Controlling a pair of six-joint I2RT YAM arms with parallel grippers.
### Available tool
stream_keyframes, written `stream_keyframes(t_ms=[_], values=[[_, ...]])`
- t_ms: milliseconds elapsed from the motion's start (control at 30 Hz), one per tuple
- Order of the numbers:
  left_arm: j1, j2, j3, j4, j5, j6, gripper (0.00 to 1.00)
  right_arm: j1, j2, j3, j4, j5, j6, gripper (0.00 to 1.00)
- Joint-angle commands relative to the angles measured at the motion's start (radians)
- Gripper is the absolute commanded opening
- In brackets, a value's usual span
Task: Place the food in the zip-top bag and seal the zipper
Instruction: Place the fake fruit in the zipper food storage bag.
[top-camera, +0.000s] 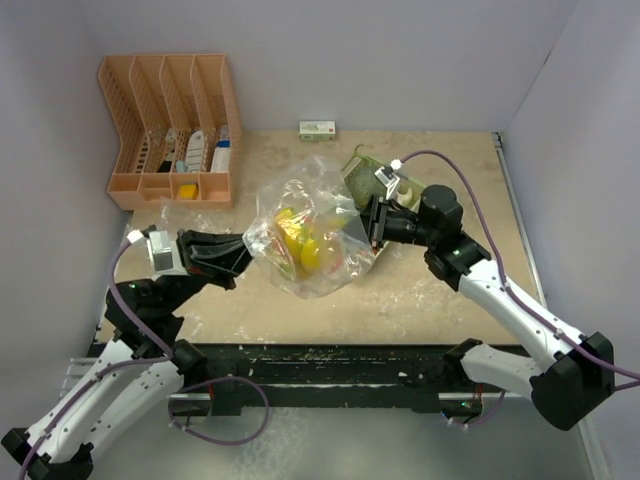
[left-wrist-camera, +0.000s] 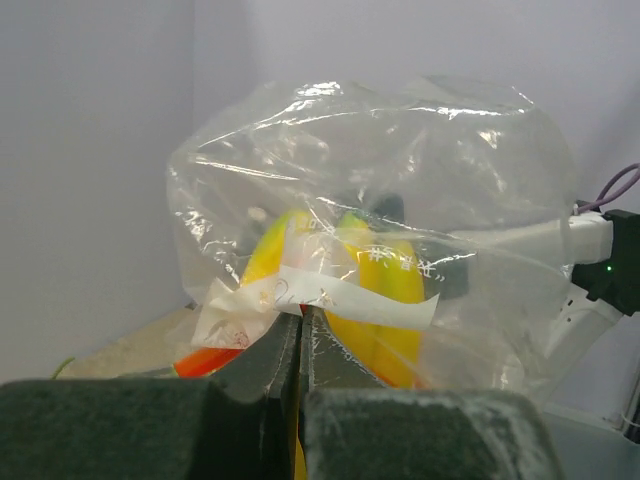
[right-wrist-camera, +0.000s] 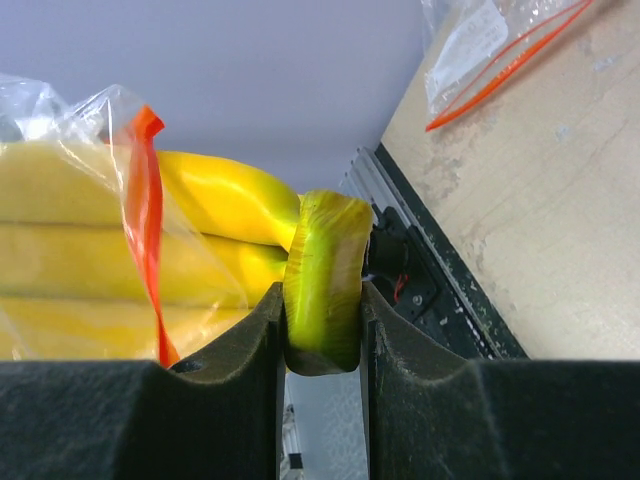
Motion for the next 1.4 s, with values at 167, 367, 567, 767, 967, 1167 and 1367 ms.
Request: stream_keyframes(t_ms=[167, 367, 567, 767, 967, 1167, 1367], values=[[-0.003, -0.152, 0.074, -0.32, -0.028, 0.042, 0.0, -0.074, -0.005, 0.021, 0.159, -0.056, 0.067, 0.0], [-0.003, -0.207, 0.069, -0.431, -0.043, 0.037, 0.0, -0.104, -0.006, -0.003, 0.225, -0.077, 0.11, 0.0], [-0.003, -0.263, 0.06, -0.459, -0.052, -0.03, 0.0, -0.132, -0.034, 0.009, 0.178, -0.02, 0.047, 0.0], [-0.003, -0.239, 0.063, -0.405, -0.013, -0.145, 0.0, -0.132, -0.086, 0.053, 0.052, 0.149, -0.081, 0.0], [-0.002, -0.167, 0.068, -0.344, -0.01, -0.196, 0.0, -0.132, -0.05, 0.098, -0.005, 0.137, -0.182, 0.0], [-0.002, -0.114, 0.071, -0.33, 0.016, -0.211, 0.0, -0.133, -0.085, 0.054, 0.074, 0.125, -0.098, 0.0], [-0.002, -0.162, -0.051, -0.315, 0.0, -0.242, 0.0, -0.132, -0.032, -0.018, 0.423, -0.014, 0.169, 0.0]])
